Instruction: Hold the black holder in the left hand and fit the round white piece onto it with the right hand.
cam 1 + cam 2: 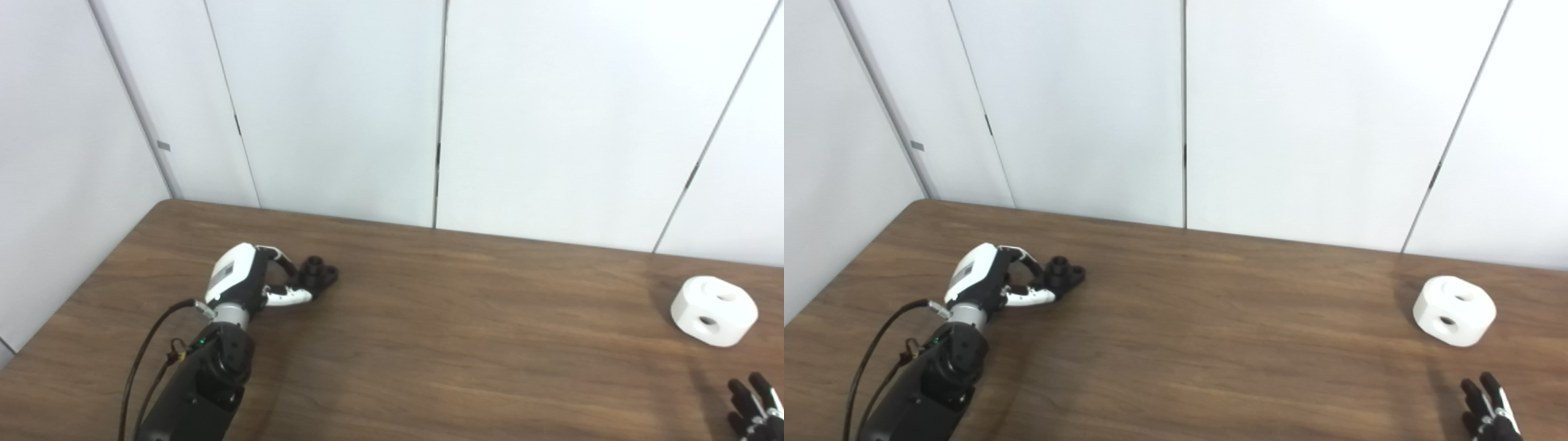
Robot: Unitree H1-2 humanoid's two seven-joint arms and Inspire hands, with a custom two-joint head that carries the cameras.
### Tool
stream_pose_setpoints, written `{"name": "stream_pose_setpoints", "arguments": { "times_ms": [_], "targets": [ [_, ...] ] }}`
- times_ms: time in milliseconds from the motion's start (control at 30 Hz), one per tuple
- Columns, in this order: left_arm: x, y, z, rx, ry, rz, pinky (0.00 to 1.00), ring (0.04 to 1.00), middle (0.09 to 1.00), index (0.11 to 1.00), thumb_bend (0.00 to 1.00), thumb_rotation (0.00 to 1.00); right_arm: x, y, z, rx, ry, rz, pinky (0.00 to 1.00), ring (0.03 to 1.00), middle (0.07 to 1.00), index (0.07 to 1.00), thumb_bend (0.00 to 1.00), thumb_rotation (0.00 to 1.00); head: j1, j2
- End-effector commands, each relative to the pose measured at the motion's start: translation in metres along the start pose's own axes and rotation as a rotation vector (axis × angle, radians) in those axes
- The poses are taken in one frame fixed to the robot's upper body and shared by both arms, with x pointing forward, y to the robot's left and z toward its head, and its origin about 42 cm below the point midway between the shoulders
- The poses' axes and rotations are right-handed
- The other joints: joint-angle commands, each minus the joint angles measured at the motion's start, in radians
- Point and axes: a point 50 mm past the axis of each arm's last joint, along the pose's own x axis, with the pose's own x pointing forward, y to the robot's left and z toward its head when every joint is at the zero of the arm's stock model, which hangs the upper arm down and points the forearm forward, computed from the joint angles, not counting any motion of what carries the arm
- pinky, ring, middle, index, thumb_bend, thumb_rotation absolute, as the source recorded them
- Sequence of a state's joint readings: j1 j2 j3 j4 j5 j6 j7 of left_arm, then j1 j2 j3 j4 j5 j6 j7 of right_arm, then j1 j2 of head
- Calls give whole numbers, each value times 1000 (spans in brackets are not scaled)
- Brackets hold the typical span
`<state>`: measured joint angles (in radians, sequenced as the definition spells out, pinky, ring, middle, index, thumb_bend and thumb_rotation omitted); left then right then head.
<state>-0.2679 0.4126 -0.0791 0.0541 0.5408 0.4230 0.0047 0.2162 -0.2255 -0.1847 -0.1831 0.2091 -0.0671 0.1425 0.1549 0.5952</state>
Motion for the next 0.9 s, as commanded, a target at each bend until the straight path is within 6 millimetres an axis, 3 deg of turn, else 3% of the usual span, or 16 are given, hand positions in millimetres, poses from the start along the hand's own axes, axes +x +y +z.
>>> {"name": "stream_pose_setpoints", "arguments": {
  "times_ms": [0, 367, 867],
  "targets": [
    [-4, -2, 10, -14, -50, -32, 732, 867, 790, 486, 518, 57, -2, 3, 5, 0, -3, 14, 1000, 1000, 965, 1000, 625, 1000, -3, 4],
    [-48, -31, 26, 37, -193, -154, 769, 886, 808, 487, 516, 62, -2, 12, 13, -10, -8, 17, 1000, 1000, 960, 1000, 575, 1000, -40, 38],
    [-94, -66, 52, 95, -359, -292, 792, 878, 795, 487, 516, 61, 1, 29, 25, 4, -1, 11, 1000, 1000, 956, 993, 600, 1000, -126, 99]
  ]
}}
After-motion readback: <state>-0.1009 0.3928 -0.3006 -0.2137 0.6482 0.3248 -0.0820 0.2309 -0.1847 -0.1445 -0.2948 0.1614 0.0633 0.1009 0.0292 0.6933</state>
